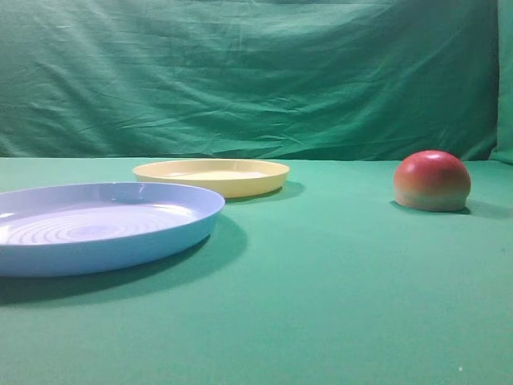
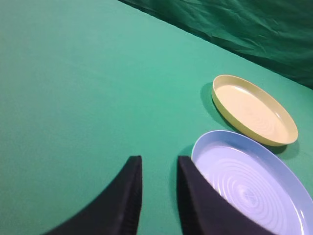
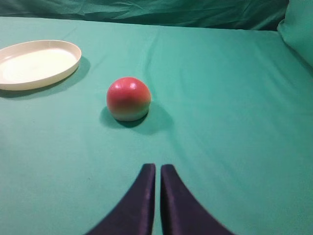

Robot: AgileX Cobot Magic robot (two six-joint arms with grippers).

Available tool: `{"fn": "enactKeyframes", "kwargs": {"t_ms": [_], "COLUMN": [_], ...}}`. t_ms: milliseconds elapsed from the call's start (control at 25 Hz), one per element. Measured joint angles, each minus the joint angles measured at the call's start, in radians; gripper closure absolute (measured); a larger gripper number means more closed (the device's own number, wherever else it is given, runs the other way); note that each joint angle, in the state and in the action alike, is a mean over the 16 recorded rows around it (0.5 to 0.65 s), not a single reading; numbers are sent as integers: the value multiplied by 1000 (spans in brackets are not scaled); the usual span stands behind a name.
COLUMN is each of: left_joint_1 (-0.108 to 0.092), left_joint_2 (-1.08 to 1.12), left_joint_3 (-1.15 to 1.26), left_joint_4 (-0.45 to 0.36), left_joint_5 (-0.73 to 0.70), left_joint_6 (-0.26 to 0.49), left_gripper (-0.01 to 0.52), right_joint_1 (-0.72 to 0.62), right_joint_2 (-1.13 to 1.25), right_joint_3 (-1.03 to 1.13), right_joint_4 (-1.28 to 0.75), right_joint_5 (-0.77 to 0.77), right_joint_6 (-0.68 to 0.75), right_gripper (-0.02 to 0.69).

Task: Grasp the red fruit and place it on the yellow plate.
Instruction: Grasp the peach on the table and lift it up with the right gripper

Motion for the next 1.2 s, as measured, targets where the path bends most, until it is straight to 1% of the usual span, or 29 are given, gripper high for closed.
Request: {"fn": "enactKeyframes", "kwargs": {"t_ms": [1200], "left_joint_1": [0], "left_joint_2": [0], "left_joint_3": [0], "left_joint_4": [0], "left_joint_5": [0], "left_joint_6": [0], "left_gripper": [357], "right_joint_1": [0], "right_joint_2": [0], "right_joint_3": [0], "right_joint_4": [4], "right_joint_5": [-14], "right_joint_6": [1], "right_gripper": [665]}}
